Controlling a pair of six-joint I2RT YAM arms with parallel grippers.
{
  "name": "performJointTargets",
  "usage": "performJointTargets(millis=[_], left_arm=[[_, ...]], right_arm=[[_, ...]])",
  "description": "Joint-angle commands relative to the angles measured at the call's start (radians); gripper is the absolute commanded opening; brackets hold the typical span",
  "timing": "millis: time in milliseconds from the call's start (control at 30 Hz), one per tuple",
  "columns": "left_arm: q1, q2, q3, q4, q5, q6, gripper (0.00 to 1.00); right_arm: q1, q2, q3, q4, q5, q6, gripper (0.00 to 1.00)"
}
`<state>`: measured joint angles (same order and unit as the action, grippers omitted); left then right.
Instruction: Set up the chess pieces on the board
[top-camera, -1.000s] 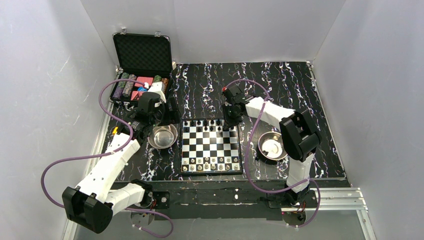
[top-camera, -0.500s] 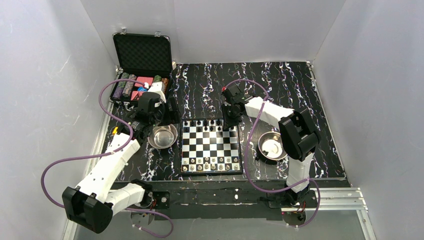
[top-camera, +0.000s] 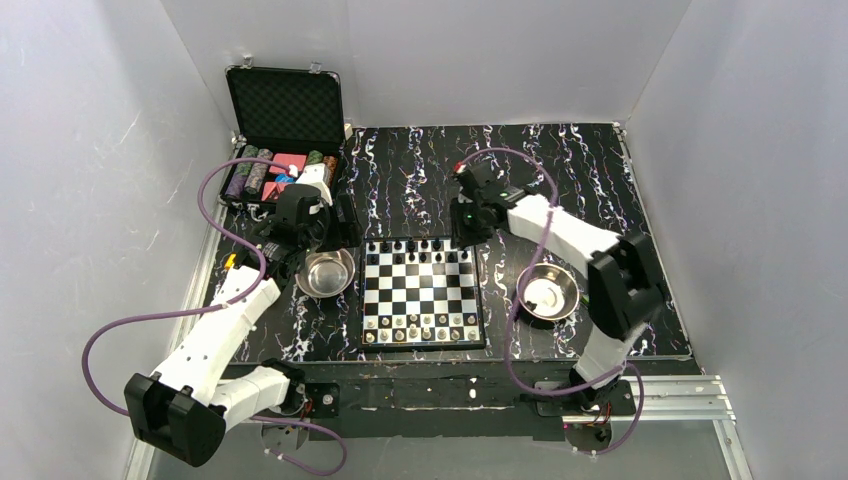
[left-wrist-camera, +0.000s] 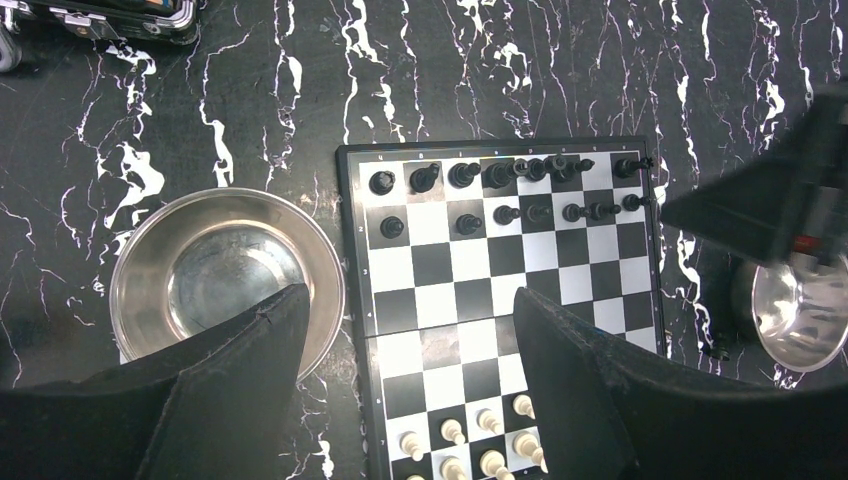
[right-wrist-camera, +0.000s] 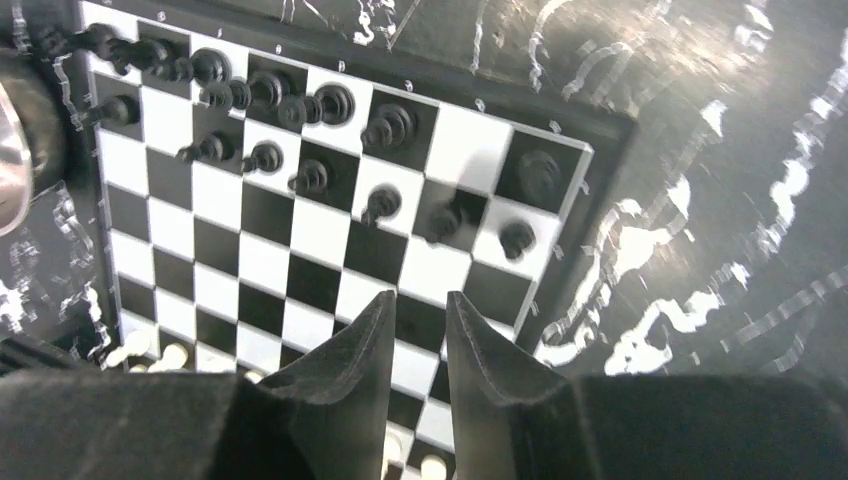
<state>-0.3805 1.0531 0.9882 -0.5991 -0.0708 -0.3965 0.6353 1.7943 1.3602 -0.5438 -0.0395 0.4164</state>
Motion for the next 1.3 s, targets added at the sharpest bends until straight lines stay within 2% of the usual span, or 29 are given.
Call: performJointTargets(millis=[0,100,200,300,333,400,600,633,733,767,933,1067,1267], left_arm=[[0.007,0.000,0.022,0.000,0.005,0.007,0.74],[0.008,0.007,0.027,0.001,0.011,0.008,0.74],[0.008,0.014,0.035,0.002,0.018,0.011,0.74],[0.008,0.023,0.038,0.006,0.022,0.013,0.74],[0.008,0.026,0.038,0.010,0.025,0.012,0.74],[0.007,0.033,0.039,0.014,0.032,0.009,0.74],[0.007,0.054,0.055,0.016,0.045,0.000,0.74],[0.007,0.052,0.055,0.015,0.045,0.001,0.74],[0.008,0.047,0.052,0.013,0.043,0.001,0.74],[0.008,0.046,0.052,0.011,0.043,0.002,0.74],[0.008,0.043,0.053,0.004,0.041,0.007,0.74],[0.008,0.047,0.054,0.006,0.047,-0.001,0.74],[0.008,0.049,0.052,0.007,0.061,-0.011,0.73]], right_arm=[[-0.078,-0.254,-0.092,-0.011,0.077,0.084,0.33],[-0.191,-0.366,-0.214,0.004,0.033,0.156,0.30],[-0.327,-0.481,-0.343,0.014,-0.031,0.198,0.19],[-0.432,-0.580,-0.451,-0.003,-0.043,0.195,0.18],[-0.454,-0.601,-0.474,-0.008,-0.050,0.187,0.15],[-0.491,-0.628,-0.516,-0.018,-0.091,0.171,0.01],[-0.602,-0.668,-0.654,0.063,-0.270,0.176,0.01],[-0.616,-0.670,-0.673,0.075,-0.285,0.181,0.05],[-0.624,-0.661,-0.699,0.081,-0.264,0.189,0.26],[-0.625,-0.652,-0.698,0.072,-0.247,0.184,0.29],[-0.643,-0.606,-0.669,-0.007,-0.131,0.177,0.29],[-0.643,-0.578,-0.644,-0.063,-0.078,0.176,0.40],[-0.643,-0.624,-0.622,-0.118,0.010,0.192,0.48]])
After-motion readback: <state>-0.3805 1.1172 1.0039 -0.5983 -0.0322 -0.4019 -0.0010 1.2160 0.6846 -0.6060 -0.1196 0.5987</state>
